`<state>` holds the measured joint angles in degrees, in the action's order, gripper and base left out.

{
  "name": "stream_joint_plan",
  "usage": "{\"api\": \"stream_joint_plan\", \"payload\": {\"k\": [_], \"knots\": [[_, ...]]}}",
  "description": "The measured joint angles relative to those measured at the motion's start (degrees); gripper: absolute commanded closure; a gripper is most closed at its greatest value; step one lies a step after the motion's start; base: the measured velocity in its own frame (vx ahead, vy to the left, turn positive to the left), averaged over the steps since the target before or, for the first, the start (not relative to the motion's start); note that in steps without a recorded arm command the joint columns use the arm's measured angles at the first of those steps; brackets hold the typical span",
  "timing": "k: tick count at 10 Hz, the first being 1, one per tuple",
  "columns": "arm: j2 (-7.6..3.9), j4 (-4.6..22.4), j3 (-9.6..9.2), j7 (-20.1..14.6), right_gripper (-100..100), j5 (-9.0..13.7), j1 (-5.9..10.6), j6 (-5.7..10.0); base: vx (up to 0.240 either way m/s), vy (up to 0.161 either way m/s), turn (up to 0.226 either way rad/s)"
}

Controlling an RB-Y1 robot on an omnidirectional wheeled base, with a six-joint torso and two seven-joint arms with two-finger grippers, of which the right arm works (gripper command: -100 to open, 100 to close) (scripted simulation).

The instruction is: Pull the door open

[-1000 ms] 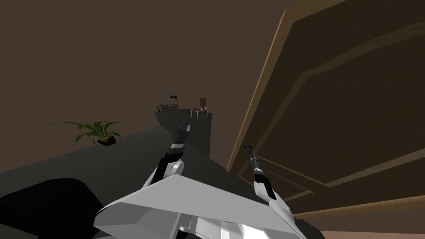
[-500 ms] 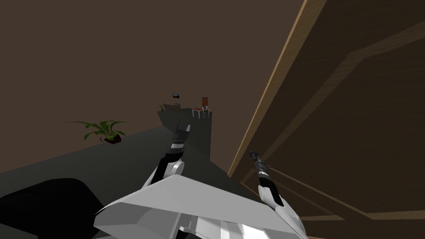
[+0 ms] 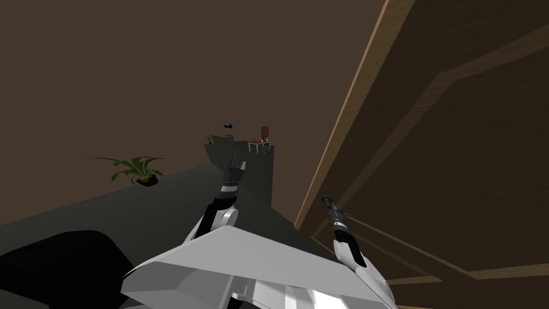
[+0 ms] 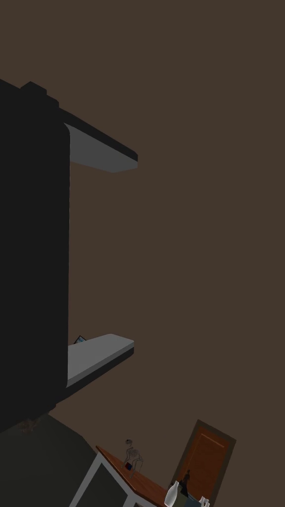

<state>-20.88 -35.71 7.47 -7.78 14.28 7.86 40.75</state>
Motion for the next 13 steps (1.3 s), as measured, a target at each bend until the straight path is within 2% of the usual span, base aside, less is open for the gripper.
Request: {"api": "stream_joint_plan", "payload": {"k": [3,4,5,6,8,11,13], "knots": [[0.33,-1.83,-0.09,0.24,100,-0.31,-0.47,-0.72,-0.186,-0.041,0.102],[0.35,-1.13,-0.37,0.14,100,-0.52,-0.07,-0.52,-0.201,-0.017,0.104],[0.43,-1.72,-0.48,0.06,100,-0.67,-0.55,-0.54,-0.218,-0.027,0.097],[0.57,-1.4,-0.61,0.06,100,-0.87,-0.3,-0.38,-0.175,-0.029,0.073],[1.09,-3.97,-0.72,0.45,100,-1.2,-1.45,-1.74,-0.243,-0.11,0.196],[2.22,-5.87,-1.62,0.73,100,-2.08,-2.01,-2.02,-0.247,-0.13,0.124],[2.92,-5.86,-2.12,0.87,100,-2.39,-1.89,-2.25,-0.105,-0.018,0.1]]}}
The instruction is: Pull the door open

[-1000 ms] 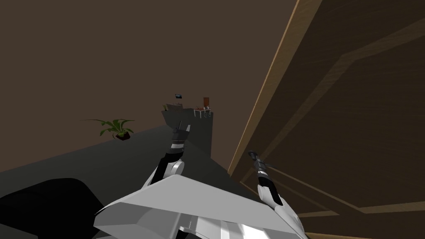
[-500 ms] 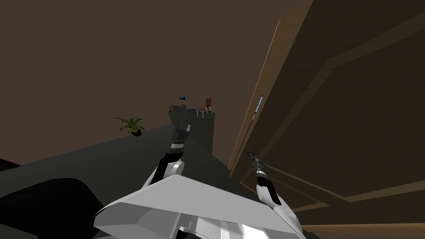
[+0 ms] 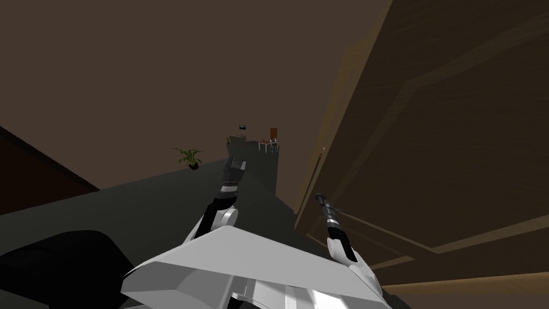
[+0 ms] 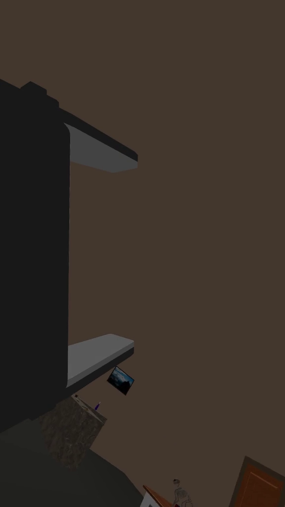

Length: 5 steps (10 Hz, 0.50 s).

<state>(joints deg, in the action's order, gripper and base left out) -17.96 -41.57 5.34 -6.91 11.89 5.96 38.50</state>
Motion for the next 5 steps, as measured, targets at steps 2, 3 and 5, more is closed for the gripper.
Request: {"api": "stream_joint_plan", "payload": {"k": [2,3,5], "knots": [[-1.27,0.16,-0.27,-1.15,100,0.03,-0.49,0.56,-0.182,0.0,0.15],[-1.9,0.44,-0.56,-1.9,100,-0.03,-0.67,1.26,-0.232,-0.021,0.162],[-3.1,0.27,-1.29,-3.34,100,-0.18,-1.57,1.91,-0.179,-0.015,0.156]]}}
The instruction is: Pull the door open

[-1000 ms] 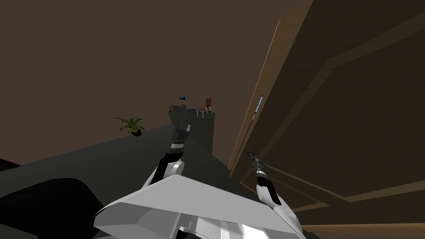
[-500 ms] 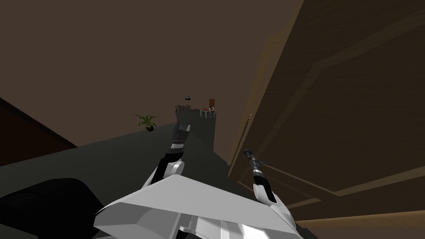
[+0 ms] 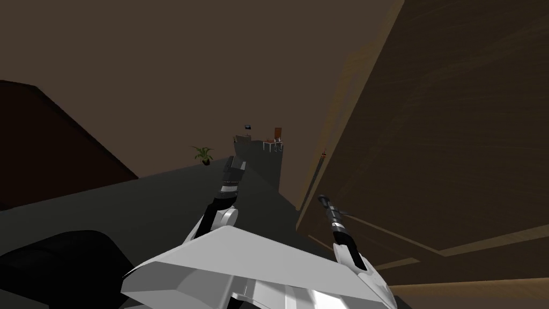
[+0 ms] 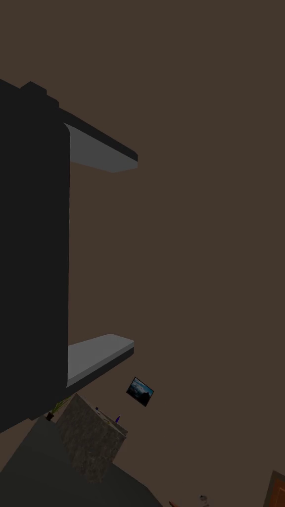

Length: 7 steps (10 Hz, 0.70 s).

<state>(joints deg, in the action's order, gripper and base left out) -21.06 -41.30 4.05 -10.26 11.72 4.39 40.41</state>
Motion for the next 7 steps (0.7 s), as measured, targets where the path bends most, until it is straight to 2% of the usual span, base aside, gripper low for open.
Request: {"api": "stream_joint_plan", "payload": {"k": [5,6,7], "knots": [[-2.82,0.08,-2.19,-3.87,100,-0.49,-1.96,2.21,-0.219,-0.053,0.146],[-3.21,0.24,-2.71,-4.59,100,-0.63,-2.22,2.66,-0.099,-0.033,0.034],[-3.08,0.37,-2.9,-4.77,100,-0.68,-2.35,2.71,-0.146,-0.019,0.106]]}}
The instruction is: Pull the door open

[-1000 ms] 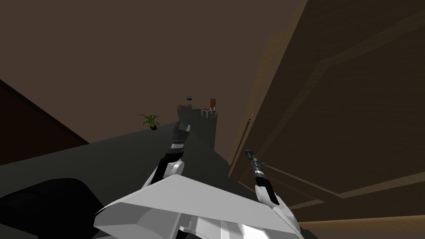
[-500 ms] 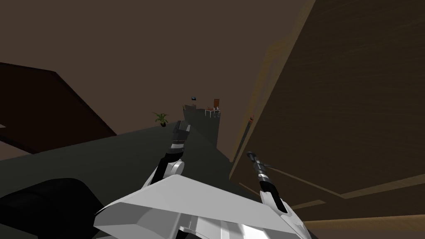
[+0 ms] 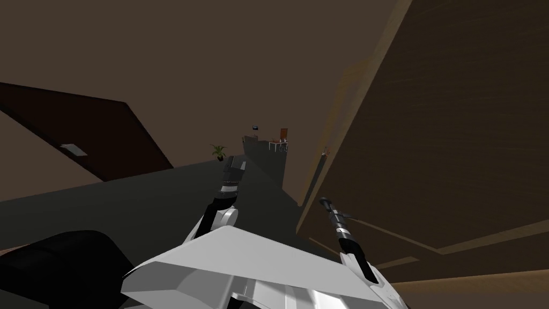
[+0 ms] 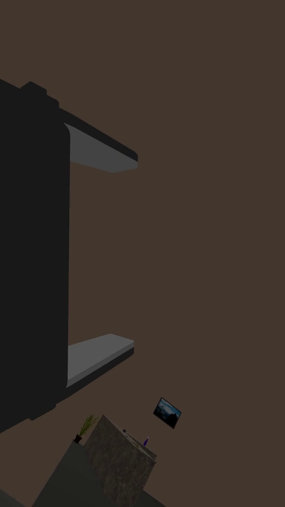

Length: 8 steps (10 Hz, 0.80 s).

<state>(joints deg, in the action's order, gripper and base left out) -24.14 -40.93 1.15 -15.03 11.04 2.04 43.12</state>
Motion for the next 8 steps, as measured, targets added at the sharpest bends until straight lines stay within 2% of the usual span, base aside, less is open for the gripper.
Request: {"api": "stream_joint_plan", "payload": {"k": [4,7,8], "knots": [[-1.81,-0.03,-2.33,-2.58,100,-0.81,-1.15,2.58,-0.235,-0.072,0.113],[-3.62,-1.22,-4.74,-5.07,100,-1.67,-3.2,4.47,-0.243,-0.071,0.112],[-4.16,-1.47,-5.4,-5.83,100,-1.91,-3.71,5.15,-0.106,-0.019,0.018]]}}
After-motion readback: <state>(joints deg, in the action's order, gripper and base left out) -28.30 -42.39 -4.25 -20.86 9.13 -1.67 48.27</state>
